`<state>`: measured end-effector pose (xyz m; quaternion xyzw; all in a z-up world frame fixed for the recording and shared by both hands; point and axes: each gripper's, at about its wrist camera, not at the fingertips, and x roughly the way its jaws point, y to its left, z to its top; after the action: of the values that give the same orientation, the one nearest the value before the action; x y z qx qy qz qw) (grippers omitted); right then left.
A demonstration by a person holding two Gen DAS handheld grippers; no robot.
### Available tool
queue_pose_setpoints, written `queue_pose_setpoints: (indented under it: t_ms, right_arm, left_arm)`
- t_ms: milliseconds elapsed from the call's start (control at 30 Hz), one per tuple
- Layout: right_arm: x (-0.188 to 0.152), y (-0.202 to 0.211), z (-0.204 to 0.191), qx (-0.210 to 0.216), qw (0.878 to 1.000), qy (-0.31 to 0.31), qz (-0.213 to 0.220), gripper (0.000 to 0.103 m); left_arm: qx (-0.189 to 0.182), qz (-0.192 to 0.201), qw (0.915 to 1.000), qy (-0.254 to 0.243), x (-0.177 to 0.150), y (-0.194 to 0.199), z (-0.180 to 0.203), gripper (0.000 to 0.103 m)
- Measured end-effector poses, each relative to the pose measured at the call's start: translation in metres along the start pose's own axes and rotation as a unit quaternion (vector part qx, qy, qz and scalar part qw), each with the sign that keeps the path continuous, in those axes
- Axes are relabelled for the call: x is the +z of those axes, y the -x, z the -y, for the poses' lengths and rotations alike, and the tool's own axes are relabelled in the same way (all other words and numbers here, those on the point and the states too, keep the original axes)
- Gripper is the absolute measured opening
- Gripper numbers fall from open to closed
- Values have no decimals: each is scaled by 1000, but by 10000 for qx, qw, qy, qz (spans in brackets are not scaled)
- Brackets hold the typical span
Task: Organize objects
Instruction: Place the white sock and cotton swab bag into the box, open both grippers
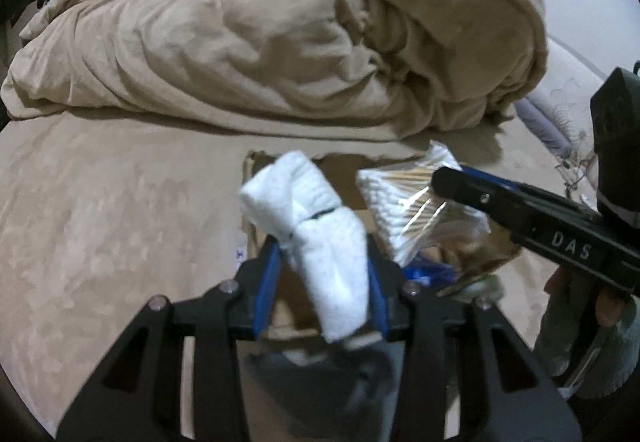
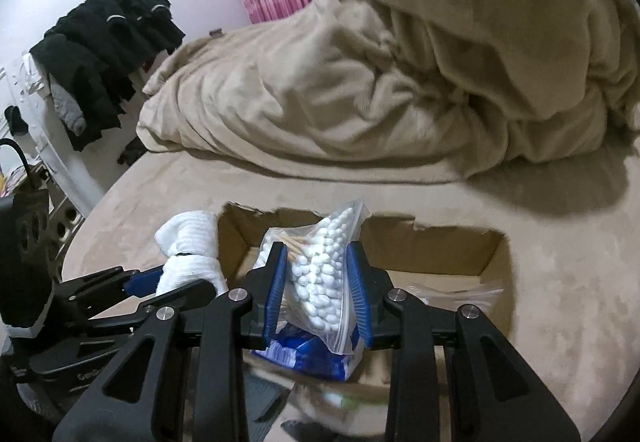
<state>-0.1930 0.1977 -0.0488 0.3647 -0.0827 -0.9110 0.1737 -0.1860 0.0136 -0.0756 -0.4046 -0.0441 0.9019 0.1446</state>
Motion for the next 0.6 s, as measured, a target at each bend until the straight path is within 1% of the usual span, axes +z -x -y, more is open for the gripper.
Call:
queue_pose_setpoints:
  t_ms: [100, 167, 267, 300, 333, 367, 433, 500, 567, 600]
  right_arm:
    - [-3, -16, 2, -52, 9999, -44, -123, 33]
    - [-4, -18, 3, -75, 9998, -71, -150, 34]
    - [-6, -14, 4, -80, 9998, -123, -96, 36]
    - [-6, -11, 5, -103, 9998, -136, -51, 38]
    - [-5, -8, 6, -119, 9998, -154, -16, 47]
    - [-4, -5, 6, -133, 9998, -176, 21, 58]
    - [-3, 7, 8, -147, 9995, -249, 149, 69]
    - [-1, 18, 9, -153, 9991, -284, 264, 70]
    - [0, 31, 8, -162, 9988, -287, 360, 77]
    - [0, 39, 7, -162, 9986, -288, 402, 79]
  left_arm:
    - [29, -69, 10000, -7, -1, -6, -1, 44]
    - [32, -71, 10000, -24, -1, -4, 0, 46]
    - [73, -24, 10000, -27, 0, 2, 3, 53]
    - [93, 8, 10000, -25, 0, 6, 5, 60]
    - [114, 55, 9999, -12, 0, 10, 5, 64]
    - [134, 102, 9999, -1, 0, 15, 6, 64]
    - [139, 147, 9998, 13, 2, 24, 8, 65]
    - [147, 198, 9997, 28, 2, 35, 10, 66]
    - [151, 244, 9996, 67, 2, 46, 11, 71]
    - [148, 279, 9995, 101, 1, 52, 11, 74]
